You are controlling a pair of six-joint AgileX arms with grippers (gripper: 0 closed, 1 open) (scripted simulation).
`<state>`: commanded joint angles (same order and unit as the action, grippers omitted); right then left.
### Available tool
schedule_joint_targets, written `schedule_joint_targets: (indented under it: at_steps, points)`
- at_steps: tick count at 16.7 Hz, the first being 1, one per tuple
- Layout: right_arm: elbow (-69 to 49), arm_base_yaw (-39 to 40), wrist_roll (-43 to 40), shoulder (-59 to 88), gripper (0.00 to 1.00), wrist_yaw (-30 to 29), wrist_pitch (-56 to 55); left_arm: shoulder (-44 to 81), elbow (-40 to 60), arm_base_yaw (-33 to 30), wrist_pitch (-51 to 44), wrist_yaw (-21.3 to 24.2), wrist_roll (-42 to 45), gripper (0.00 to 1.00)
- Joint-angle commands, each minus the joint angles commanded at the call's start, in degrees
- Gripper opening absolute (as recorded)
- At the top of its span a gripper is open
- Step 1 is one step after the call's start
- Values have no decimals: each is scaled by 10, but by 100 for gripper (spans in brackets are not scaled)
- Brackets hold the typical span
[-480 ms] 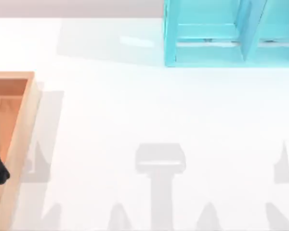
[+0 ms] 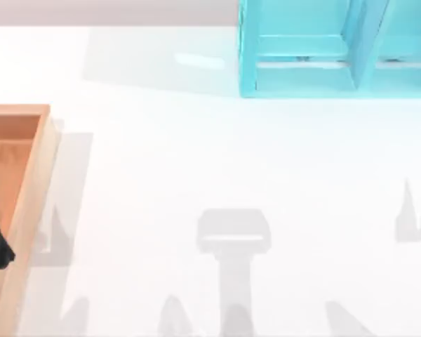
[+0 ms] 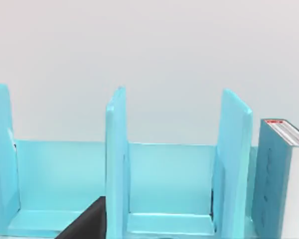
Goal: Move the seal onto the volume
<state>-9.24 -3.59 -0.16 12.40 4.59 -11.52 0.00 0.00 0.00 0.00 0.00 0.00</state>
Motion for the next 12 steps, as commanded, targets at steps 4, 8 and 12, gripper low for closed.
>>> schedule_joint_targets:
  at_steps: [4, 8, 12]
  points:
    - [-114, -46, -5, 201, 100, 54, -151, 0, 0, 0, 0, 0, 0, 100]
    - [-230, -94, -10, 482, 100, 105, -306, 0, 0, 0, 0, 0, 0, 100]
    - [-322, -138, -14, 762, 100, 139, -434, 0, 0, 0, 0, 0, 0, 100]
